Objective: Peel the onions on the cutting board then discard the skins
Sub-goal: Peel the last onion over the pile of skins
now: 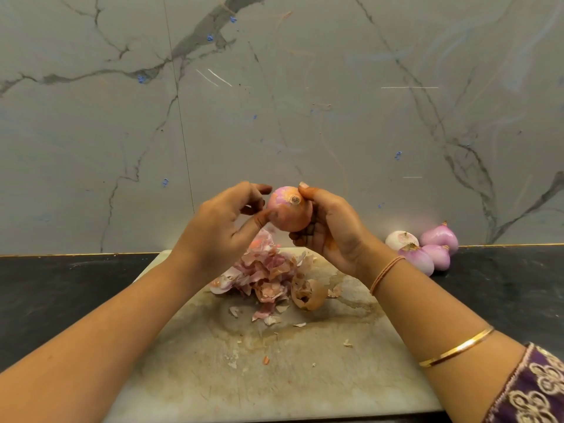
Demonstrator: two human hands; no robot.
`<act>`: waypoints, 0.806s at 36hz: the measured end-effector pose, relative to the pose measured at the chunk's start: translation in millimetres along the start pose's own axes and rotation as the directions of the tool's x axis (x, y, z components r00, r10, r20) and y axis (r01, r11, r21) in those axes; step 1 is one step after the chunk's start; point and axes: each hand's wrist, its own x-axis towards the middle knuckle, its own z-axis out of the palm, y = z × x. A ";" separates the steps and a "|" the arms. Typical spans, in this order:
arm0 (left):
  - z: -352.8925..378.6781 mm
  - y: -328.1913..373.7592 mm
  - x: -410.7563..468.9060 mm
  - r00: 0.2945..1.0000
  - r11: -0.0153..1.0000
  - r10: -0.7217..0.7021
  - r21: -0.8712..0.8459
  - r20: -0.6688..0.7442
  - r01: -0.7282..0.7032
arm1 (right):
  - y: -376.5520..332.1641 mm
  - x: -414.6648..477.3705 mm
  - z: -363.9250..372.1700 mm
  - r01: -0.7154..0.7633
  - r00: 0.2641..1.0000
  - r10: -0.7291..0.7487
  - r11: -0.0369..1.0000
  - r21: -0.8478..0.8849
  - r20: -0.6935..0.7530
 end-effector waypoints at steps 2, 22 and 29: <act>-0.1 -1.0 1.8 0.995 0.997 -0.071 -0.024 -0.073 0.069 | 0.9 -0.1 -0.8 0.027 0.999 -0.027 0.999 -0.019 -0.017; 1.7 8.9 4.3 0.863 0.758 -0.493 -0.432 0.110 0.488 | 5.5 2.0 1.0 0.147 0.988 -0.130 0.954 -0.261 0.081; 0.0 4.8 5.3 0.859 0.770 -0.509 -0.416 0.054 0.483 | 5.9 1.3 1.9 0.168 0.984 -0.147 0.951 -0.260 0.100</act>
